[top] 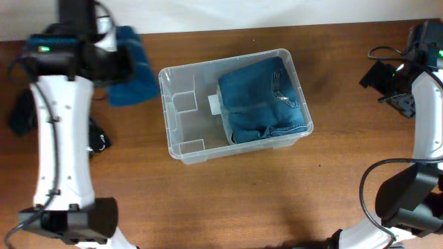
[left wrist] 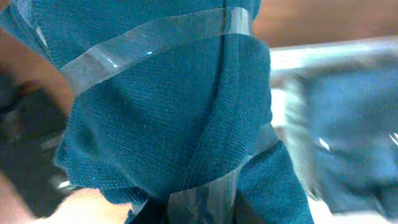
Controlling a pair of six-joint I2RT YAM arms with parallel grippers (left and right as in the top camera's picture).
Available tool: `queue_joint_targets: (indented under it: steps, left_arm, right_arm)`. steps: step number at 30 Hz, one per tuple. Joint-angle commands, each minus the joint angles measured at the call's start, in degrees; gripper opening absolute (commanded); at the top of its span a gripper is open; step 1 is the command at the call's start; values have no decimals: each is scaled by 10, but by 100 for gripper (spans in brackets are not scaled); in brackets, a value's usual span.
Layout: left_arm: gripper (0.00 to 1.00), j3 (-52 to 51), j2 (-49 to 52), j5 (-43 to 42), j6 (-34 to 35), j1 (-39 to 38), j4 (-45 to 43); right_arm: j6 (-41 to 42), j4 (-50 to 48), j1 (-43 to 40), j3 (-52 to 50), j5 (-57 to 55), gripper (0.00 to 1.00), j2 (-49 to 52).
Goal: Pack container
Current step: 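Carry the teal sweater with the left gripper into the bin's left side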
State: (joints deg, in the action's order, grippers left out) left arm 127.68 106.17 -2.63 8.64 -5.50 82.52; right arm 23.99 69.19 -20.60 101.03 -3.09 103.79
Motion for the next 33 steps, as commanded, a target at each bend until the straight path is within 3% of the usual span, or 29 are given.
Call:
queue_joint_targets:
  steps: [1,4,8,16,25,26,27,28,31,33]
  left_arm:
    - [1,15,-14,-10,-14,-85,8]
    - [1,14,-10,13,1,-139,23]
    - [1,-5,-9,83,76,-198,33]
    - [1,-97,-9,104,183,-256,0]
    - [1,-228,-9,106,162,-252,-129]
    - [14,-229,-9,106,152,-251,-129]
    - [33,-229,-9,106,136,-249,-130]
    - [59,-229,-9,106,122,-248,-129]
    - [83,-227,-10,106,98,-244,-129]
    - [87,-216,-11,106,97,-240,-120]
  right_arm:
    - [5,0,-1,2,-5,99,1]
    - [4,0,-1,2,-5,99,1]
    - [4,0,-1,2,-5,98,1]
    - [4,0,-1,2,-5,99,1]
    - [4,0,-1,2,-5,98,1]
    - [5,0,-1,2,-5,99,1]
    - [4,0,-1,2,-5,99,1]
    - [4,0,-1,2,-5,99,1]
    - [5,0,-1,2,-5,98,1]
    - [4,0,-1,2,-5,99,1]
